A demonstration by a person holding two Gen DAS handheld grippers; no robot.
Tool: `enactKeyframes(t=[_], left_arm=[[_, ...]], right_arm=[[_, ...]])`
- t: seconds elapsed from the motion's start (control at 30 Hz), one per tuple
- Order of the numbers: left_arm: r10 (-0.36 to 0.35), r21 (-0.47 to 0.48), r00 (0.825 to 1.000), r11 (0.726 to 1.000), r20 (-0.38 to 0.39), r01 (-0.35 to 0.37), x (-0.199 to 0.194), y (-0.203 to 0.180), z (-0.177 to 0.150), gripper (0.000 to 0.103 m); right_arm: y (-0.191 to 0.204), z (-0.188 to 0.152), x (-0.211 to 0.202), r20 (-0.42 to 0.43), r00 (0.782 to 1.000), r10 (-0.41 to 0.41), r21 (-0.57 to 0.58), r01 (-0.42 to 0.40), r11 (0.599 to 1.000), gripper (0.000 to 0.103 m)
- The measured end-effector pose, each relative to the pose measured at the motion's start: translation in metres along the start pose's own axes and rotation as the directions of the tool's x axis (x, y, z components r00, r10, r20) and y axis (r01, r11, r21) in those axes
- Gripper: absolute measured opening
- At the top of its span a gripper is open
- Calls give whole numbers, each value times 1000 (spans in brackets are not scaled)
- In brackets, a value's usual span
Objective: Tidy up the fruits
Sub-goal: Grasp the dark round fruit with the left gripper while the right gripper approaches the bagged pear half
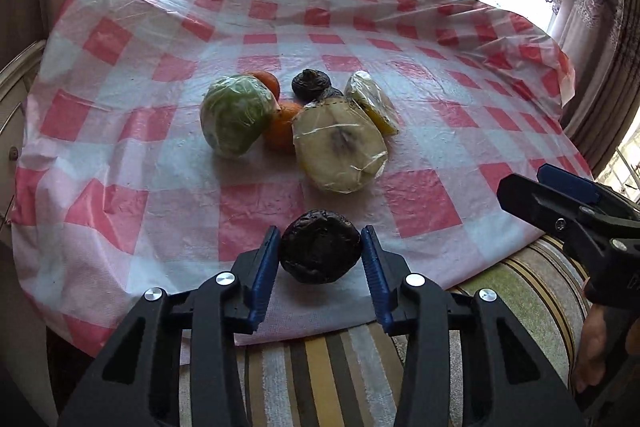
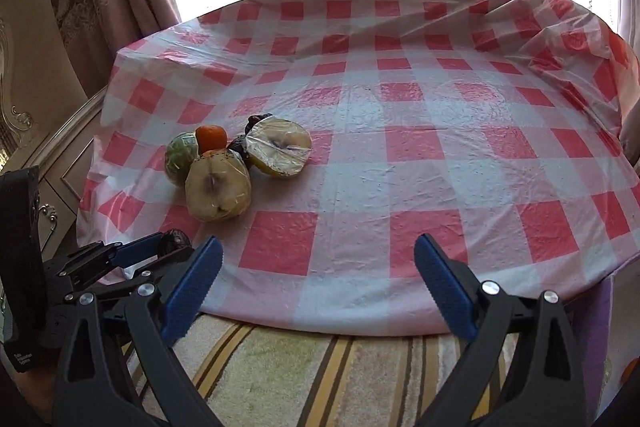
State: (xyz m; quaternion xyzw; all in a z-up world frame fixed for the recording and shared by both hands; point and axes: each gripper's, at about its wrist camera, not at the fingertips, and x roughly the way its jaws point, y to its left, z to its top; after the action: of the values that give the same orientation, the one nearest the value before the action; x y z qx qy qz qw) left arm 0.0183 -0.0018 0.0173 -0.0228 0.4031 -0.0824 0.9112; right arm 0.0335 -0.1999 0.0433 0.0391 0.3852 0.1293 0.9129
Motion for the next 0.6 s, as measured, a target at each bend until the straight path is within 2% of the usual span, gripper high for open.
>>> enactKeyframes(t=[0.23,0.4,0.6], left_arm=[[110,-121,990,988,91,-98,-17,18,-4,40],[168,-211,975,968,144,-136,-31,33,-8,39],[212,-307,960,940,182,-149,-43,50,-14,39]], right_arm=[[31,10,22,-8,1000,17,-69,-17,997,97],[52,16,35,-18,1000,15,-122,-18,992,97],[71,22,54,-44,999,12,-165,-19,986,97]])
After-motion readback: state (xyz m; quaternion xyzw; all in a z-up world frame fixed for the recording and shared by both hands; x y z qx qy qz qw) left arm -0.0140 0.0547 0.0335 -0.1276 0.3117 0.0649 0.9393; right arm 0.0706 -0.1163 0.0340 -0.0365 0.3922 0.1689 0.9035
